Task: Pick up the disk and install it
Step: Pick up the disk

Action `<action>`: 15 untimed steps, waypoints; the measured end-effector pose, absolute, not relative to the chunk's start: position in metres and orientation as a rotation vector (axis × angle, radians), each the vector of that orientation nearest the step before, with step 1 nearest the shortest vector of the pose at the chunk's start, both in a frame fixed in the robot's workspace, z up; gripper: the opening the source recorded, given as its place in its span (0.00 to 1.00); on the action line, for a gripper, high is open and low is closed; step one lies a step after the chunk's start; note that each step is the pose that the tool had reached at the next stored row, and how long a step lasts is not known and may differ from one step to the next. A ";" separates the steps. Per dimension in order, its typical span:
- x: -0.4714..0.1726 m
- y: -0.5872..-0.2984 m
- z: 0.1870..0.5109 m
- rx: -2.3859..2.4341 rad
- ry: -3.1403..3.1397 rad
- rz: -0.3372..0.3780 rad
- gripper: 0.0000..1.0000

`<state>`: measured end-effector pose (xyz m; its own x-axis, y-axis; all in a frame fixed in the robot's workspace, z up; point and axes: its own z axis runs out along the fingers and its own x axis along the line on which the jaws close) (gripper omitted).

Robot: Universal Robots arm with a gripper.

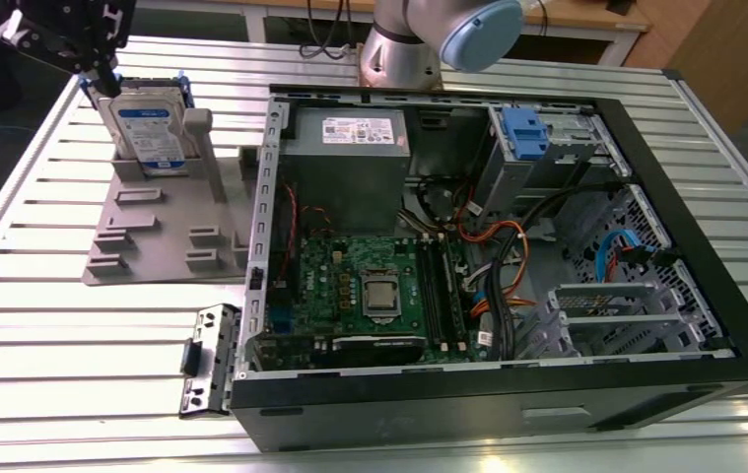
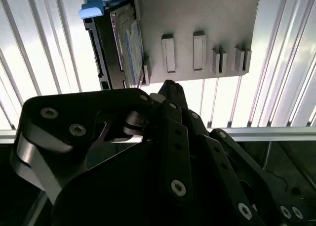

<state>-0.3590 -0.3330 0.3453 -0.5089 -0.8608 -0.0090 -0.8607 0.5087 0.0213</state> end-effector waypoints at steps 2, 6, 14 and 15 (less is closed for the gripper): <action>-0.359 -0.333 0.345 1.592 -2.701 -0.027 0.10; -0.359 -0.333 0.345 1.676 -2.649 -0.026 0.10; -0.359 -0.333 0.345 1.837 -2.535 -0.018 0.10; -0.359 -0.333 0.345 1.852 -2.523 -0.017 0.10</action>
<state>-0.3590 -0.3330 0.3448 -0.2994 -0.9541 0.0032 -0.9540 0.2994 0.0155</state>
